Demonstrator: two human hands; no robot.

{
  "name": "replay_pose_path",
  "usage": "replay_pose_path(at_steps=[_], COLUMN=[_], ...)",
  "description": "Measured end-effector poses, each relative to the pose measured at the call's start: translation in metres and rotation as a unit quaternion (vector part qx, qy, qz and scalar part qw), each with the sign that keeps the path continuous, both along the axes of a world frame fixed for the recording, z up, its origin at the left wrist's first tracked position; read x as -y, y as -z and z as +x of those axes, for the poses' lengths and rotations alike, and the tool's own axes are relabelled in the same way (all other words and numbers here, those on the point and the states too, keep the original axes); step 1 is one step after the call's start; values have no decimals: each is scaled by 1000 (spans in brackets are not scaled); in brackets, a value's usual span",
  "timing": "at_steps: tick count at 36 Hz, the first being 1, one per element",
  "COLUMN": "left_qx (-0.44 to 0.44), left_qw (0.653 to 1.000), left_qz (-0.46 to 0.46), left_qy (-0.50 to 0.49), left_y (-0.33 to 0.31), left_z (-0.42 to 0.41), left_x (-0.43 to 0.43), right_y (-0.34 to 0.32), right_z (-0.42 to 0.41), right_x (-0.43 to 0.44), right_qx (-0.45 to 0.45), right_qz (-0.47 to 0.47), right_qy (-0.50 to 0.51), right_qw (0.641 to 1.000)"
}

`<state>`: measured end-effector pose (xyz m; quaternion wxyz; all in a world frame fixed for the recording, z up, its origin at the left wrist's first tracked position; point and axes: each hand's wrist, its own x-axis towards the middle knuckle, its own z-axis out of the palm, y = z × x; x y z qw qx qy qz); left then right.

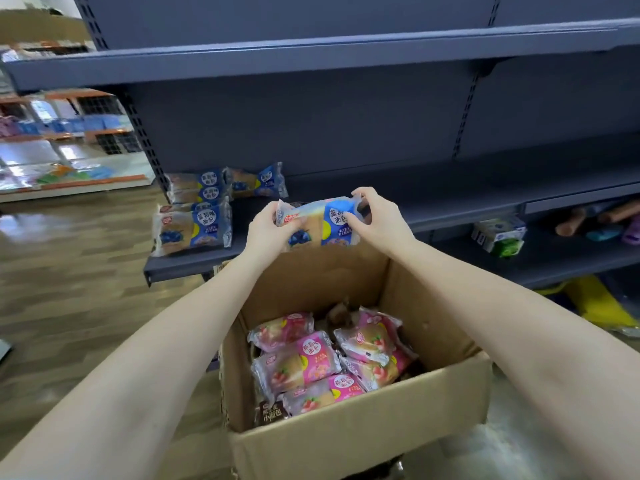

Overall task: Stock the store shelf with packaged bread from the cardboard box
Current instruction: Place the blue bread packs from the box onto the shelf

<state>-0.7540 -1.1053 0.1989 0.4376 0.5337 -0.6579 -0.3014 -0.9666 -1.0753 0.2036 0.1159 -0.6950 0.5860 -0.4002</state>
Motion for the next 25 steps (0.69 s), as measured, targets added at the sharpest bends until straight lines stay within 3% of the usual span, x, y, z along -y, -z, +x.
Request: replay_pose_path(at_steps=[8,11,14,18,22,25], left_qx=[-37,-19,-16,-88,-169,-142], left_qw=[997,997,997,991,972,975], left_qz=[36,46,65,97,155,153], left_qy=[-64,-58,-43,-29,-52,-73], left_y=[1,0,1,1,-1,2], left_z=[18,23,26,23,21,27], left_x=[1,-1,-2,-4,-5,-4], right_y=[-5,-2,0,12,26,29], right_z=[8,12,23,43,61,63], right_x=[6,7,10,11,10,10], right_qx=[-38,-155,-303,-438,-441,-434], right_qz=[-49,-80,-84,-61,-50,-45], right_qy=[29,-41,-92,-90,-75,-74], right_qw=[998,984,945,892,893,897])
